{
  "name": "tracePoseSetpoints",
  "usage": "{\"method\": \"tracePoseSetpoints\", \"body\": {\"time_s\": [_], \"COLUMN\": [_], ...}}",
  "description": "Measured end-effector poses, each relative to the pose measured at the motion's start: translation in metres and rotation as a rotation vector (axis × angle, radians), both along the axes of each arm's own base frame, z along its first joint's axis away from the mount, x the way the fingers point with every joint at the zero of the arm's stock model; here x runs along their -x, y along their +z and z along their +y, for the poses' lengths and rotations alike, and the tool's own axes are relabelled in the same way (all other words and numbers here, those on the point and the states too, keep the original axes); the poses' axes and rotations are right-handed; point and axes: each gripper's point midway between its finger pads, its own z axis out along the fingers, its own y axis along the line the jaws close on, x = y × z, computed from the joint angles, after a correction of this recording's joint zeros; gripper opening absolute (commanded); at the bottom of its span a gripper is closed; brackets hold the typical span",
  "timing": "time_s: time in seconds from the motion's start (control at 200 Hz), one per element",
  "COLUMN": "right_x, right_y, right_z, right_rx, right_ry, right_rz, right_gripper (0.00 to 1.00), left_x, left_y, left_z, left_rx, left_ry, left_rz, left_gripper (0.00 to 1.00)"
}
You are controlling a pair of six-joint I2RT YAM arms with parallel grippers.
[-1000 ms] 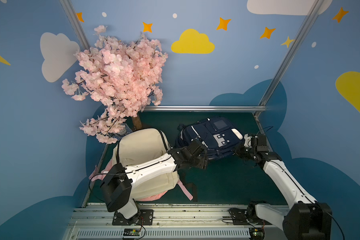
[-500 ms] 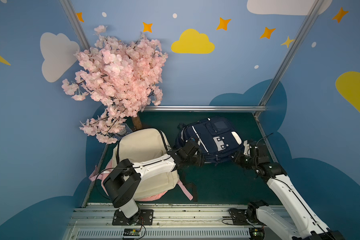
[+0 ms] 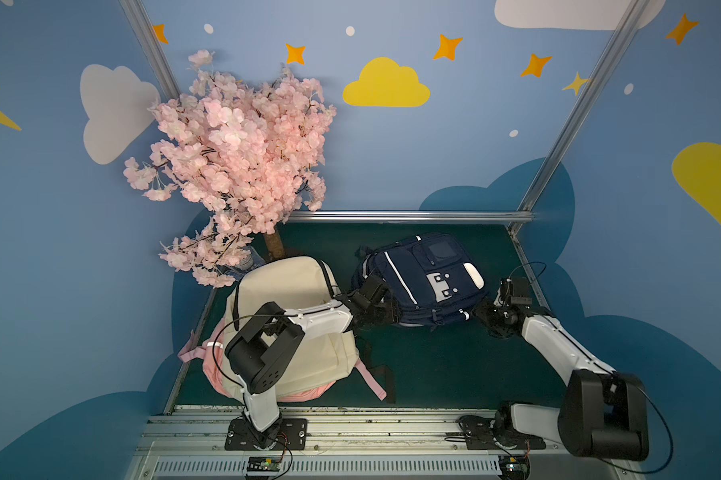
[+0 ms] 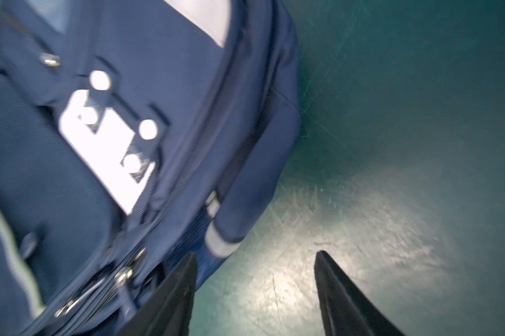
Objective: Zip up the backpack
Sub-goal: Pick up the backpack from the center of the board.
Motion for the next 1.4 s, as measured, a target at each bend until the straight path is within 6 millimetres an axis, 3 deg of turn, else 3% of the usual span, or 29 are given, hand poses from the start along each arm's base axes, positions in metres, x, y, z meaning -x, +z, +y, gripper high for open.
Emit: {"method": "tracePoseSetpoints", "body": {"time_s": [0.08,0.28,0.42,0.526,0.576,0.606,0.701,0.901,1.001,1.191,1.402], "right_x": [-0.011,-0.037,-0.041,-0.044,-0.043,-0.042,-0.037,-0.017,-0.009,0.008,0.031], "right_y": [-0.008,-0.023,-0.023,-0.023,-0.024,-0.025,-0.023,0.008,0.029,0.071,0.114], "right_z": [0.004,0.018,0.018,0.020,0.020,0.020,0.022,0.038,0.043,0.052,0.062], "right_rx": [-0.029,-0.105,-0.123,-0.139,-0.144,-0.149,-0.164,-0.219,-0.244,-0.291,-0.278], "right_ry": [0.020,0.083,0.092,0.097,0.094,0.090,0.091,0.117,0.106,0.056,0.037], "right_rz": [0.038,0.069,0.052,0.029,0.022,0.019,0.004,-0.061,-0.110,-0.196,-0.286], "right_gripper": [0.66,0.54,0.28,0.09,0.00,0.00,0.00,0.00,0.00,0.00,0.00], "left_x": [-0.006,-0.018,-0.026,-0.039,-0.048,-0.053,-0.065,-0.060,-0.053,-0.037,0.033], "left_y": [-0.007,0.005,0.022,0.033,0.034,0.033,0.022,0.013,0.028,0.075,0.120], "left_z": [-0.002,-0.017,-0.026,-0.033,-0.034,-0.033,-0.026,-0.008,0.006,0.028,0.028], "left_rx": [0.018,0.093,0.177,0.282,0.331,0.354,0.385,0.255,0.147,-0.054,-0.120], "left_ry": [0.002,-0.024,-0.053,-0.069,-0.067,-0.064,-0.041,0.004,0.029,0.095,0.041], "left_rz": [0.019,-0.004,-0.039,-0.060,-0.062,-0.061,-0.051,-0.058,-0.091,-0.190,-0.333], "left_gripper": [0.62,0.22,0.08,0.06,0.08,0.11,0.30,0.64,0.71,0.83,0.83]}}
